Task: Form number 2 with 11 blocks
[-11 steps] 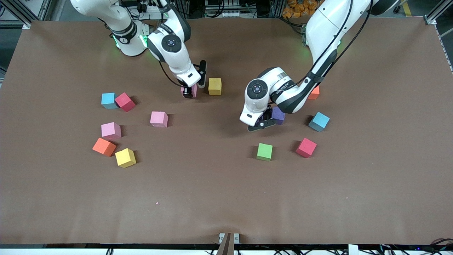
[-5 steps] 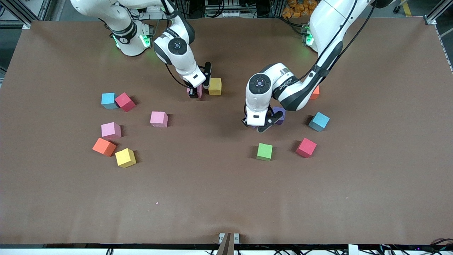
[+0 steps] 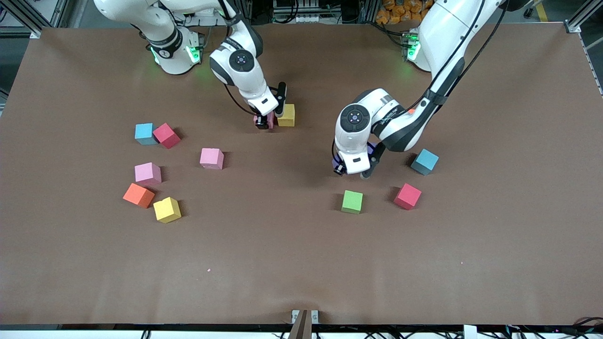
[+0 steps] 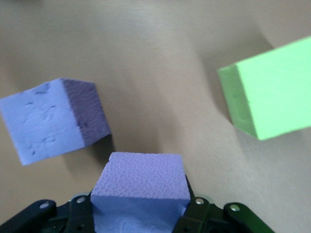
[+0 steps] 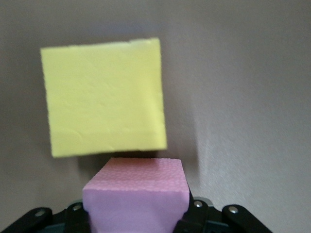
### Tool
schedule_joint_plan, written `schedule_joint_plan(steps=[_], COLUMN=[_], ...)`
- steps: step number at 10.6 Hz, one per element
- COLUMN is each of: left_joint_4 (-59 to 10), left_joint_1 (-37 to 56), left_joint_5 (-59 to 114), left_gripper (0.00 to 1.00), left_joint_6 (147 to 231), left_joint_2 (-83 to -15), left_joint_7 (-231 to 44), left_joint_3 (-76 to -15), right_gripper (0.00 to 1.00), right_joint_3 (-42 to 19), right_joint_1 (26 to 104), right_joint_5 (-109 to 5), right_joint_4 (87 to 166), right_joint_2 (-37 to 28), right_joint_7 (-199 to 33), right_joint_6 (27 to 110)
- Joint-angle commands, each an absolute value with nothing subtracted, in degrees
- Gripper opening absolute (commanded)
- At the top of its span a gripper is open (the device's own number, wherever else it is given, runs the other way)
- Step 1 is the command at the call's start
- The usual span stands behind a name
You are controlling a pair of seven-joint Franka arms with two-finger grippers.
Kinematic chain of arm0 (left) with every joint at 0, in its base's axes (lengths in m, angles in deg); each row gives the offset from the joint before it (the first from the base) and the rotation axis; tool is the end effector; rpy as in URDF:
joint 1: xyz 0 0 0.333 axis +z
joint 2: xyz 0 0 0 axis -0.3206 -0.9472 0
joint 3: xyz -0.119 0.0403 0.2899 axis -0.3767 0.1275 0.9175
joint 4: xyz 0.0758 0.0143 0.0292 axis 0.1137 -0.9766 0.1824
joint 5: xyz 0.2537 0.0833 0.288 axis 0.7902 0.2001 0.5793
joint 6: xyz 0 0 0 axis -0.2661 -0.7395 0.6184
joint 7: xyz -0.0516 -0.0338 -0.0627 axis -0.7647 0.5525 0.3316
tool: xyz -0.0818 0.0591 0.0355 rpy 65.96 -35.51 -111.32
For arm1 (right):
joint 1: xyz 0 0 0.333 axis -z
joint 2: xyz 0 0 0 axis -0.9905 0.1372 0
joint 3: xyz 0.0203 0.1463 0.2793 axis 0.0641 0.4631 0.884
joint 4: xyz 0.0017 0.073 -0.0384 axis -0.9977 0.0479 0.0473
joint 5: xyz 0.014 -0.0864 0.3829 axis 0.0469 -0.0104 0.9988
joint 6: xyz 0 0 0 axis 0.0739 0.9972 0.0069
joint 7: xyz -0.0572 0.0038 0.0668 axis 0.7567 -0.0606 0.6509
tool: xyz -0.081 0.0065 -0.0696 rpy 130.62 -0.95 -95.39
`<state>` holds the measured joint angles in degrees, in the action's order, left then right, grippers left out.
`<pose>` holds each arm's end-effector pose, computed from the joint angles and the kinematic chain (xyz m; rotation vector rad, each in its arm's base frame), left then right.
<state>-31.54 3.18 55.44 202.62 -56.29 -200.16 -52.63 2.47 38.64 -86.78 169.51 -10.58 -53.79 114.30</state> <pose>0.4913 -0.3942 0.2266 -2.6173 -1.5775 0.0219 0.2973 0.3801 0.1809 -2.2881 -2.0646 -0.0547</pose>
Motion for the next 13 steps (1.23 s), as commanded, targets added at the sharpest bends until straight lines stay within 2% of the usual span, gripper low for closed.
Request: schedule_joint_plan(steps=[1,6,8,9,11,12,13], left_joint_4=[-32.52,-36.2,-42.51,-45.33,-46.76,-47.81,-49.21], left_joint_1=[3.06,7.17,12.17,13.59,13.52,13.17,12.99], left_joint_5=[57.16,51.99,51.01,51.01,51.01,51.01,51.01], left_gripper=[0.4,0.4,0.4,0.4,0.4,0.4,0.4], left_joint_6=[199.38,200.15,205.92,208.04,210.95,212.97,214.81], left_joint_2=[-55.16,-53.94,-50.0,-48.32,-48.57,-48.74,-48.57], left_joint_7=[-207.61,-209.83,-214.89,-217.97,-224.04,-227.81,-231.07], left_joint_3=[-53.48,-58.92,-64.01,-65.78,-66.14,-66.23,-66.93], right_gripper=[0.18,0.18,0.19,0.21,0.32,0.62,1.0], right_joint_3=[2.89,2.98,2.98,2.89,2.98,2.98,2.98], right_joint_1=[38.17,38.17,38.17,38.17,38.17,38.17,38.17], right_joint_5=[-87.12,-87.21,-87.3,-87.3,-87.39,-87.39,-87.39], right_joint_4=[168.32,167.96,167.88,167.44,167.44,167.35,167.35], right_joint_2=[-9.42,-9.5,-9.42,-9.42,-9.42,-9.33,-9.42], right_joint_7=[-55.53,-55.53,-55.45,-55.45,-55.45,-55.45,-55.45], right_joint_6=[114.44,114.44,114.44,114.44,114.44,114.44,114.44])
